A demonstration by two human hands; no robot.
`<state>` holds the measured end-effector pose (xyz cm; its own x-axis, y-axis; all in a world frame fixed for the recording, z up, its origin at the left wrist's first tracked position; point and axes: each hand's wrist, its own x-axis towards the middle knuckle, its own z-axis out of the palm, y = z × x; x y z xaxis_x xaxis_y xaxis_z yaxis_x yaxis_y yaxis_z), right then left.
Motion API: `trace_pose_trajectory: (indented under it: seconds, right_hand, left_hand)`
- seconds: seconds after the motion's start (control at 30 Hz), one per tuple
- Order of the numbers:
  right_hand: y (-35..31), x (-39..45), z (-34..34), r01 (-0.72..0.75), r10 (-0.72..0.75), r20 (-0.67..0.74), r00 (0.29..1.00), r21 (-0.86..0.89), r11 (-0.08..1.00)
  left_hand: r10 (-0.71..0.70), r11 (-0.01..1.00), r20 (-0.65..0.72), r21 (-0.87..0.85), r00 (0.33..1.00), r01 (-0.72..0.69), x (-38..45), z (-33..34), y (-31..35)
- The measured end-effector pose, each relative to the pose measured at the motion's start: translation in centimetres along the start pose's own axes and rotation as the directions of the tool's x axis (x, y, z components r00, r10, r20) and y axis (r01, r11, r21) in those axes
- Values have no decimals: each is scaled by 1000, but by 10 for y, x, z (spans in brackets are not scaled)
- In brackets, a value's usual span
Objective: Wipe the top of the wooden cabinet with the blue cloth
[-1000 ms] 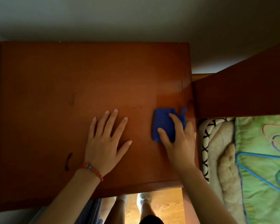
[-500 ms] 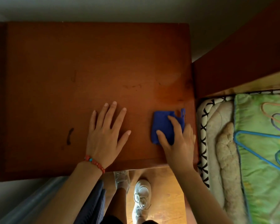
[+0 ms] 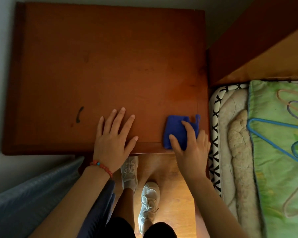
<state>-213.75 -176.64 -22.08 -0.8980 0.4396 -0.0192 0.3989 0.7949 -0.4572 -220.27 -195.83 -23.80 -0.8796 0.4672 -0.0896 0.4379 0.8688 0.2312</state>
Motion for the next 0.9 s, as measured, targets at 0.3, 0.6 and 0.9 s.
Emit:
trace_pose_trajectory:
  seconds: [0.3,0.6,0.9]
  right_hand:
    - [4,29,0,-9,9,-26,1000,-11,1000]
    - [13,-18,-8,-62,63,-16,998,21,998]
    - [-8,-24,10,88,-88,10,996,18,996]
  left_hand:
    - [6,1000,-27,-14,1000,-6,-3,4,-1]
    - [-38,999,-40,-14,998,38,-15,6,4]
    - [-18,1000,-93,2,996,18,-45,19,2]
